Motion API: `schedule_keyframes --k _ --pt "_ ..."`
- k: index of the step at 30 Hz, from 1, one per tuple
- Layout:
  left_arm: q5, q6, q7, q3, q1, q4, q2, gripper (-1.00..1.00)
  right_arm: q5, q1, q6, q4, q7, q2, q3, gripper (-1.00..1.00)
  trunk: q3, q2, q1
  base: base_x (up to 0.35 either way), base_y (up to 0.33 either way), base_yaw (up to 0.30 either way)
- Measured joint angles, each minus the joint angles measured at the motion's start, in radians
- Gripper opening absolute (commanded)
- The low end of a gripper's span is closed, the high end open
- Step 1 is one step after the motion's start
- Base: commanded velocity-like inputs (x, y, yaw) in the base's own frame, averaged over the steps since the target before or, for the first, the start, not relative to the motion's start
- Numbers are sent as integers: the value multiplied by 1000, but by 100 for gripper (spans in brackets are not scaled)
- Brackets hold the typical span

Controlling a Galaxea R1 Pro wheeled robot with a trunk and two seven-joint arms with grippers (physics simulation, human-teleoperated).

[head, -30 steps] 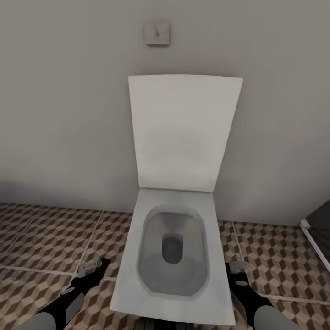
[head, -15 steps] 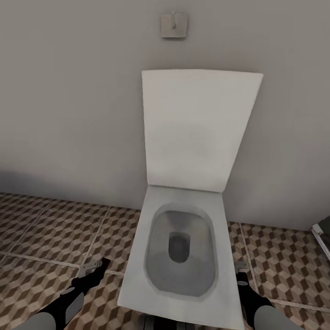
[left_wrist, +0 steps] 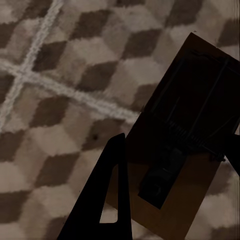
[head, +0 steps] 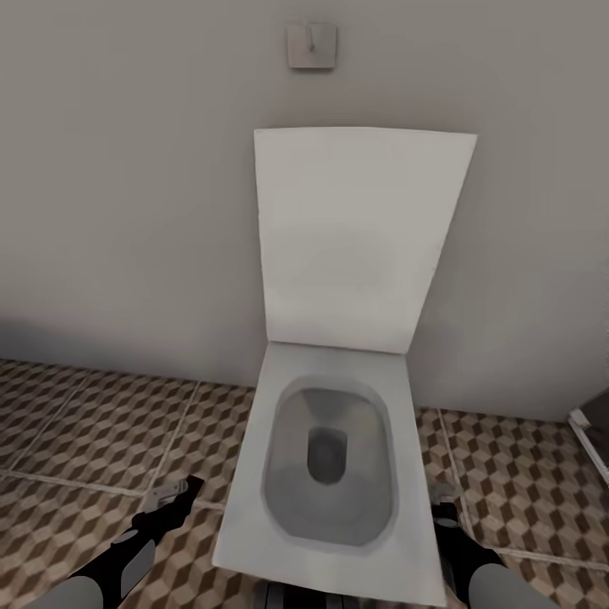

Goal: Take the four mousetraps from the cabinet in the bathroom and place them on the bathroom floor. Make sure all four end up on the same floor surface, and ensure that at least two of them are either under or directly next to the same bathroom sink.

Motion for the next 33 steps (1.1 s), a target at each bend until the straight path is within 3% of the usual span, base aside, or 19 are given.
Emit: schedule_keyframes --k 6,20,33 --pt "0 0 0 0 0 0 0 -100 -37 0 -2 -1 -5 0 -30 -100 0 0 0 0 0 -223" --pt "0 0 0 0 0 0 0 -100 -46 0 -2 -1 -6 0 -37 -100 0 0 0 0 0 -238" --pt "0 0 0 0 0 0 0 -100 -42 0 10 0 -8 1 -37 -100 0 0 0 0 0 -41"
